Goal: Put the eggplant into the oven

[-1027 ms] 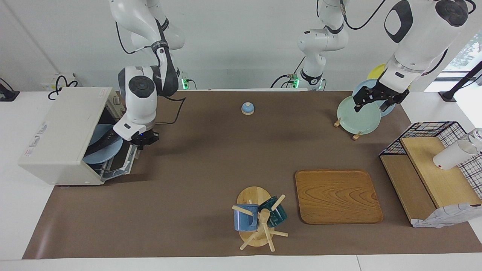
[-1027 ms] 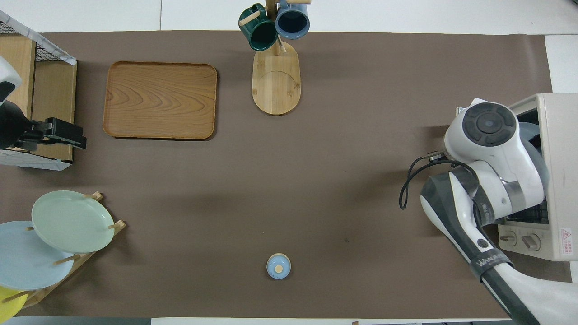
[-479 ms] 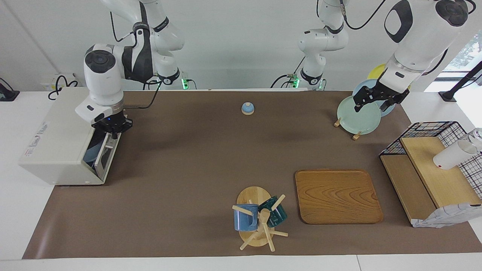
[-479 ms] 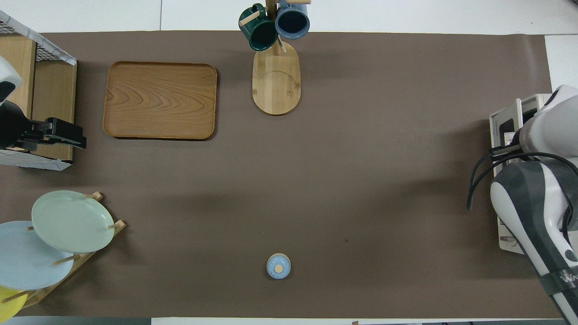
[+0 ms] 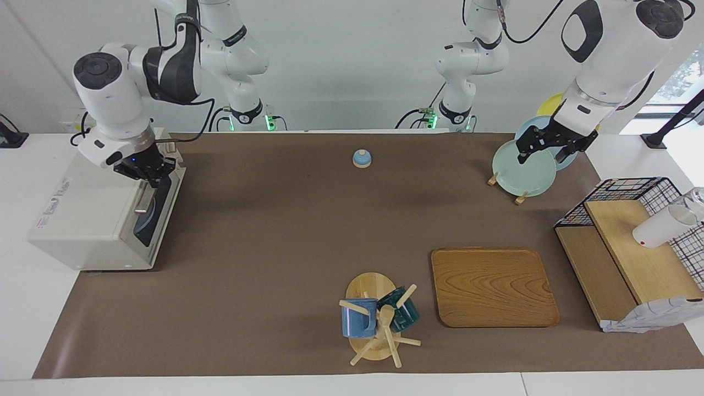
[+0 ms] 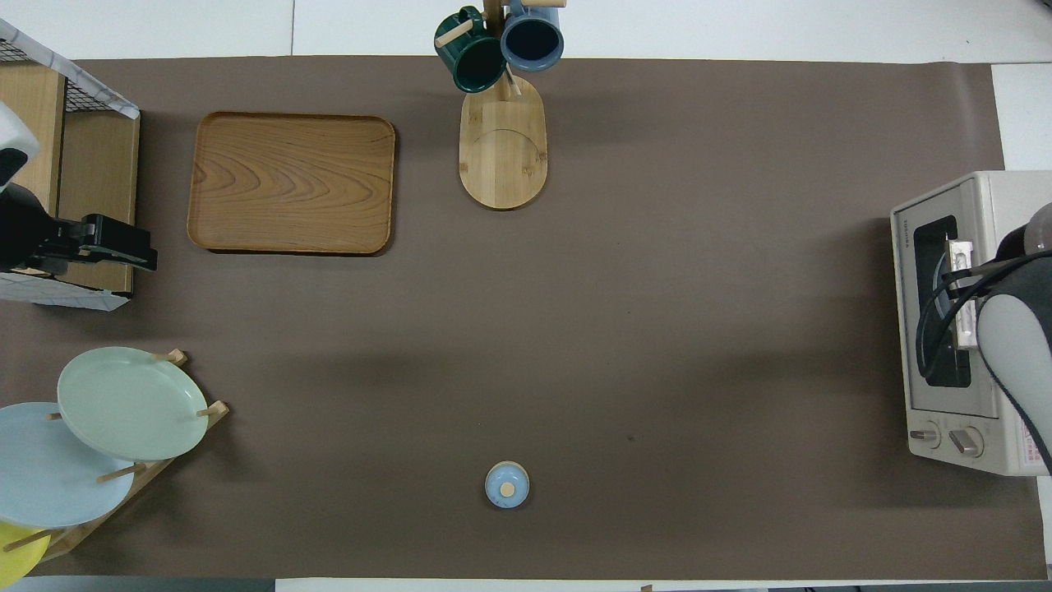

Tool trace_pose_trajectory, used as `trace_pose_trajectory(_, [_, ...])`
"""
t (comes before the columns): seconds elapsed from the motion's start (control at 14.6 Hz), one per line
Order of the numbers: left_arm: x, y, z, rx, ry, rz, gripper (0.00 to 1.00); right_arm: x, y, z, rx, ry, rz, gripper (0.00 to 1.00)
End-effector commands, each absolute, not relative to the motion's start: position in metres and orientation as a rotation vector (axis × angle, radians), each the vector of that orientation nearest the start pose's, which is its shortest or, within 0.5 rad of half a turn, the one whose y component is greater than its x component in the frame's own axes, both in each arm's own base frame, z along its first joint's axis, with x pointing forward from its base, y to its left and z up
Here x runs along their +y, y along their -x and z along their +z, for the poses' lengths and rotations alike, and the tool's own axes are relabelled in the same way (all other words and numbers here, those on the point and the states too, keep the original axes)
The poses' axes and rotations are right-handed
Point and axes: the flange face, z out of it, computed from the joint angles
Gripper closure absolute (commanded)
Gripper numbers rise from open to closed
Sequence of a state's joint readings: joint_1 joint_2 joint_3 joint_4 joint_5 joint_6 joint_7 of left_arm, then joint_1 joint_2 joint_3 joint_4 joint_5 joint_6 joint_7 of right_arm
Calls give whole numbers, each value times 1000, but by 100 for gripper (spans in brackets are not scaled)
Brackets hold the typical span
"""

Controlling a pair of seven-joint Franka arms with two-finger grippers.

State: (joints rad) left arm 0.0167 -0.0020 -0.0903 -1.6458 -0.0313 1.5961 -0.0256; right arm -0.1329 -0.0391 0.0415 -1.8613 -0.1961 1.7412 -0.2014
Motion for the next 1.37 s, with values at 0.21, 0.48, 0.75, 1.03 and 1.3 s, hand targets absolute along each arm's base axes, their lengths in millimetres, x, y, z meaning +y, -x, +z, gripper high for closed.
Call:
trace_pose_trajectory(0.21, [-42, -547, 596, 68, 3160, 55, 0, -43, -545, 558, -237, 3204, 173, 0])
trace_pose_trajectory(0.48, [-42, -547, 596, 68, 3160, 55, 0, -45, -543, 560, -153, 3179, 188, 0])
trace_pose_trajectory(0.75, [-42, -547, 596, 66, 3160, 55, 0, -46, -540, 575, -117, 3168, 163, 0])
trace_pose_trajectory(1.03, [-42, -547, 596, 68, 3160, 55, 0, -49, -537, 573, -95, 3145, 165, 0])
trace_pose_trajectory(1.3, [-42, -547, 596, 68, 3159, 57, 0, -43, -544, 571, -110, 3212, 158, 0])
